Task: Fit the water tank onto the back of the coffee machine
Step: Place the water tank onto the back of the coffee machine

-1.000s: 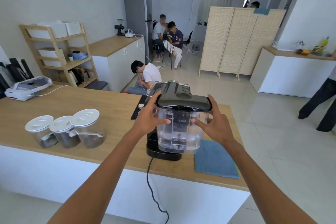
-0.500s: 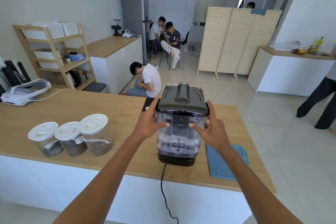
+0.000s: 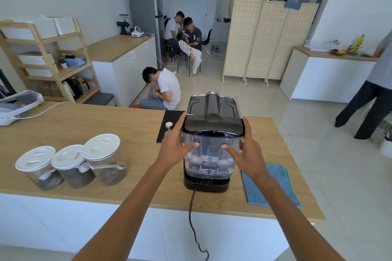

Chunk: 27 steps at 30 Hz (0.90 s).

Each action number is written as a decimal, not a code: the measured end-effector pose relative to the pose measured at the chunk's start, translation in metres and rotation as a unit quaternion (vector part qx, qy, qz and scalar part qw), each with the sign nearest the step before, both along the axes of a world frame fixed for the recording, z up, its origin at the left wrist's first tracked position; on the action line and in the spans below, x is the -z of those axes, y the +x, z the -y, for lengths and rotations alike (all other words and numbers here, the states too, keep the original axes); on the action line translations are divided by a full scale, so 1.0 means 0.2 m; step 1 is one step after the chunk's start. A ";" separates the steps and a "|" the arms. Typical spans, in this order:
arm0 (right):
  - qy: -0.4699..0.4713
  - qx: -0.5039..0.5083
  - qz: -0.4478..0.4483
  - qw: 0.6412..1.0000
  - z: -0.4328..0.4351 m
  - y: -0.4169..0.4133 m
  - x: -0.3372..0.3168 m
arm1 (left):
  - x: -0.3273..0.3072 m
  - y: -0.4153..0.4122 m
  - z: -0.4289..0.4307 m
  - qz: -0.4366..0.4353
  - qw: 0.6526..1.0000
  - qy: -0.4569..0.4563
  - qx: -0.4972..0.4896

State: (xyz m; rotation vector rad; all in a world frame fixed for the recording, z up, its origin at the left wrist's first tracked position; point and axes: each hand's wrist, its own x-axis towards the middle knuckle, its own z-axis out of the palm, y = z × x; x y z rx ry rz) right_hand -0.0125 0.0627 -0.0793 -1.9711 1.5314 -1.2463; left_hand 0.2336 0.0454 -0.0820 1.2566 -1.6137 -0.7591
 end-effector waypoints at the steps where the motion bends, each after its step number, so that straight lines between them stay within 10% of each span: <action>1: -0.003 0.002 -0.005 1.000 0.01 0.00 0.01 | 0.01 0.00 0.01 -0.006 1.000 0.000 0.001; 27: 0.033 0.048 -0.025 0.998 0.01 0.01 0.21 | 0.25 0.01 0.06 0.034 0.999 -0.035 0.000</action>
